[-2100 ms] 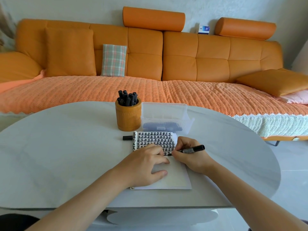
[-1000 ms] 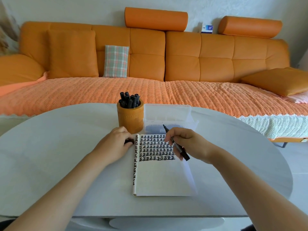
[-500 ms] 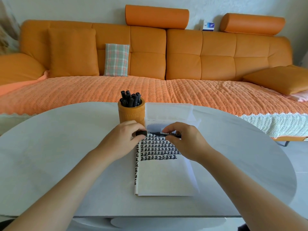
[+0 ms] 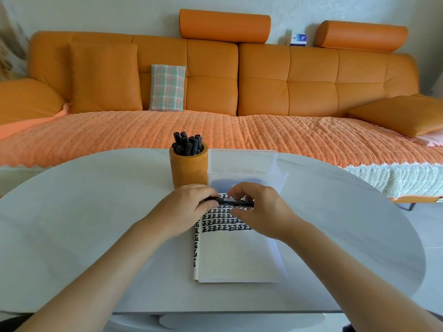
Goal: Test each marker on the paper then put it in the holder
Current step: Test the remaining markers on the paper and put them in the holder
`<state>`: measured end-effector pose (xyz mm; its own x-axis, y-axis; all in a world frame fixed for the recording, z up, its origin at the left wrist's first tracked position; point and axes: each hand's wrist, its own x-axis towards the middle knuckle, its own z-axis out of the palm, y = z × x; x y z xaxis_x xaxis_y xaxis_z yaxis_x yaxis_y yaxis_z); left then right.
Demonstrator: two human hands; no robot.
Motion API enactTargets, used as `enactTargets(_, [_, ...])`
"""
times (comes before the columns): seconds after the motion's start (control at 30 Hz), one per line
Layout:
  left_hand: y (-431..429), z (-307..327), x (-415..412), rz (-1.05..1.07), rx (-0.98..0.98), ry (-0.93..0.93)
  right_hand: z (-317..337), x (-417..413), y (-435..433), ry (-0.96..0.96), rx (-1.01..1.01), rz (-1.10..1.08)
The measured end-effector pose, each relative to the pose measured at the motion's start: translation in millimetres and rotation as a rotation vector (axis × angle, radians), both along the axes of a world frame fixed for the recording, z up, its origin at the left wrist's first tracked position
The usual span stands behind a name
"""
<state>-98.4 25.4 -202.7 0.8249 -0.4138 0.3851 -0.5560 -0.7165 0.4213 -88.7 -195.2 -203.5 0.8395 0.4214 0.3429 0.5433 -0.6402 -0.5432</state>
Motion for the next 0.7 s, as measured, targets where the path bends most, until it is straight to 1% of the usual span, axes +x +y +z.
enactTargets(0.1, [0.8,1.0,0.3,-0.039,0.009,0.003,-2.0,0.6,0.8,-0.064,-0.034,0.017])
enactTargets(0.27, [1.3,0.5,-0.9,-0.072,0.016,-0.084,-2.8,-5.7,5.8,-0.154,-0.034,0.011])
enactTargets(0.37, [1.8,1.5,-2.8,-0.077,0.049,-0.147,-2.3,-7.9,9.2,-0.133,-0.033,0.011])
enactTargets(0.43, [2.2,0.8,-2.7,-0.077,0.074,-0.173,-3.2,-8.3,11.1,-0.116,-0.072,0.015])
enactTargets(0.6, [4.0,-1.4,1.1,-0.071,0.062,-0.201,-5.1,-4.6,13.0,-0.075,-0.151,0.006])
enactTargets(0.7, [6.0,1.3,7.9,-0.037,0.072,-0.198,-3.3,-3.7,16.8,-0.048,-0.161,0.004])
